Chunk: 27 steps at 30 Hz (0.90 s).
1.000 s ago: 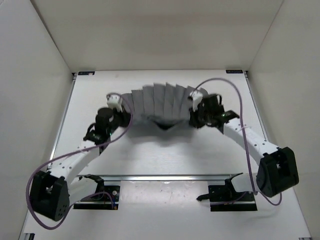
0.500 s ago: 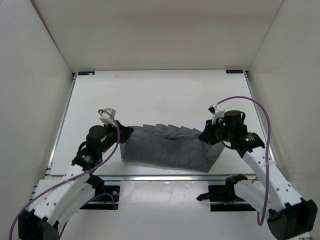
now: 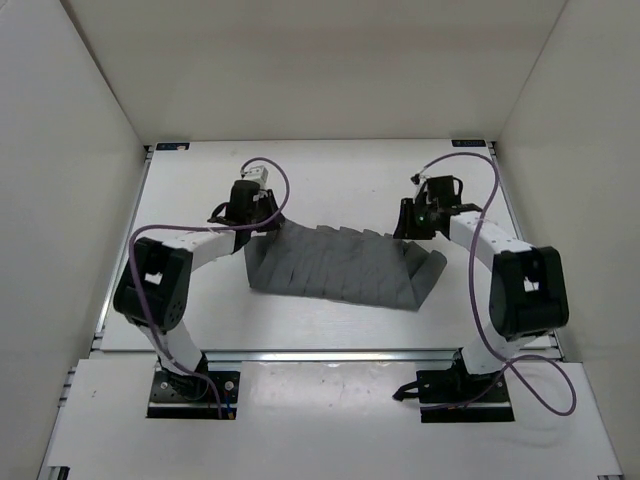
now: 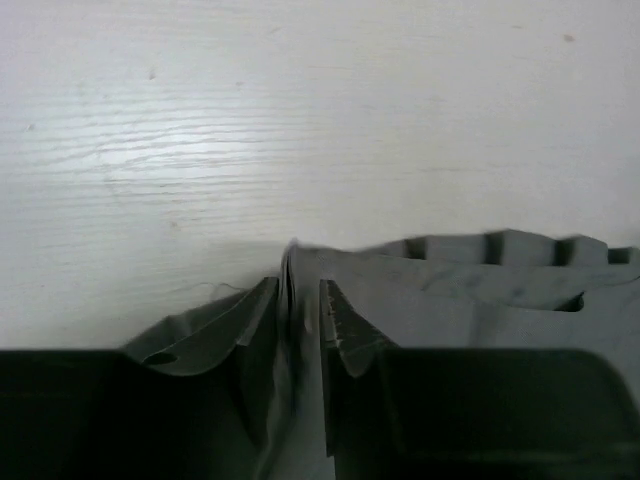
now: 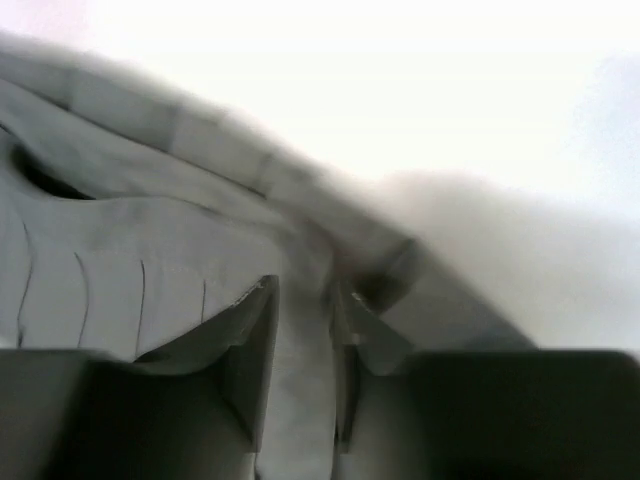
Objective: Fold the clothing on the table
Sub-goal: Fold the skirt
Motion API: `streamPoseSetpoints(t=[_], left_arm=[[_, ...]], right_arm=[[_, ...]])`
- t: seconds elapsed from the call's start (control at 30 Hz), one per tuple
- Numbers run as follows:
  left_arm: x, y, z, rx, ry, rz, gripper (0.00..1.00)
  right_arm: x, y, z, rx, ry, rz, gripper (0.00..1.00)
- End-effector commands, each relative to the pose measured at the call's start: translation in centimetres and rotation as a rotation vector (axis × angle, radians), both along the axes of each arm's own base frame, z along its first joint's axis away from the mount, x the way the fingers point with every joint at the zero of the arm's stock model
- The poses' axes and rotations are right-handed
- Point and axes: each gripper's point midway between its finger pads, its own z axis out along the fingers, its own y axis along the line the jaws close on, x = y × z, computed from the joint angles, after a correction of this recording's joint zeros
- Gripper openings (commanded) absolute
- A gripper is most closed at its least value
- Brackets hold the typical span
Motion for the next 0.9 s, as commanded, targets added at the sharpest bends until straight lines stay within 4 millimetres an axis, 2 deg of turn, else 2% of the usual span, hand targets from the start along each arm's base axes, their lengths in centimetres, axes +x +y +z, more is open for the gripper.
streamPoseSetpoints(t=[0.0, 0.03, 0.1, 0.2, 0.23, 0.27, 0.3, 0.37, 0.4, 0.5, 0.6, 0.73, 0.8, 0.83, 0.87], left_arm=[[2.8, 1.6, 1.0, -0.016, -0.059, 0.050, 0.34], [3.1, 1.9, 1.2, -0.025, -0.074, 0.064, 0.40], [3.5, 3.0, 2.6, -0.037, -0.113, 0.085, 0.63], [2.4, 5.6, 4.6, -0.016, -0.130, 0.140, 0.60], [1.4, 6.0, 4.0, -0.008, -0.102, 0.145, 0.60], [0.1, 6.6, 3.8, -0.014, -0.084, 0.167, 0.59], [-1.0, 7.3, 3.7, -0.016, -0.073, 0.191, 0.59], [-3.5, 7.9, 2.4, -0.016, -0.013, 0.204, 0.60], [-5.2, 8.1, 1.3, 0.021, 0.027, 0.206, 0.61], [-7.7, 7.2, 0.2, 0.055, 0.085, 0.181, 0.62], [-9.8, 6.5, -1.4, 0.043, 0.160, 0.144, 0.64], [-12.1, 6.2, -3.4, 0.008, 0.218, 0.126, 0.67], [-12.7, 6.0, -3.9, 0.020, 0.215, 0.116, 0.61], [-13.2, 5.9, -4.2, 0.014, 0.224, 0.114, 0.59], [-13.7, 5.7, -4.7, 0.008, 0.237, 0.108, 0.53]], right_arm=[[5.7, -2.0, 2.7, -0.130, -0.158, -0.101, 0.38], [6.4, -2.4, 3.6, -0.141, -0.180, -0.116, 0.41], [6.8, -2.8, 4.9, -0.139, -0.198, -0.140, 0.47], [4.9, -3.6, 6.3, -0.111, -0.181, -0.189, 0.52], [3.6, -3.5, 6.1, -0.100, -0.157, -0.196, 0.53], [2.0, -3.8, 4.6, -0.099, -0.103, -0.209, 0.54], [1.1, -4.1, 5.1, -0.097, -0.106, -0.224, 0.57], [-1.4, -4.6, 4.4, -0.066, -0.061, -0.286, 0.60], [-3.5, -4.9, 2.9, -0.057, -0.009, -0.313, 0.62], [-5.7, -5.3, 3.6, -0.021, -0.022, -0.375, 0.62], [-7.6, -5.5, 3.1, 0.021, -0.011, -0.406, 0.60], [-9.9, -4.4, 1.0, 0.042, 0.061, -0.373, 0.62], [-10.8, -3.1, -0.1, 0.070, 0.099, -0.357, 0.66], [-10.8, -2.6, 0.0, 0.097, 0.096, -0.355, 0.66], [-11.3, -2.1, -0.6, 0.094, 0.106, -0.350, 0.67]])
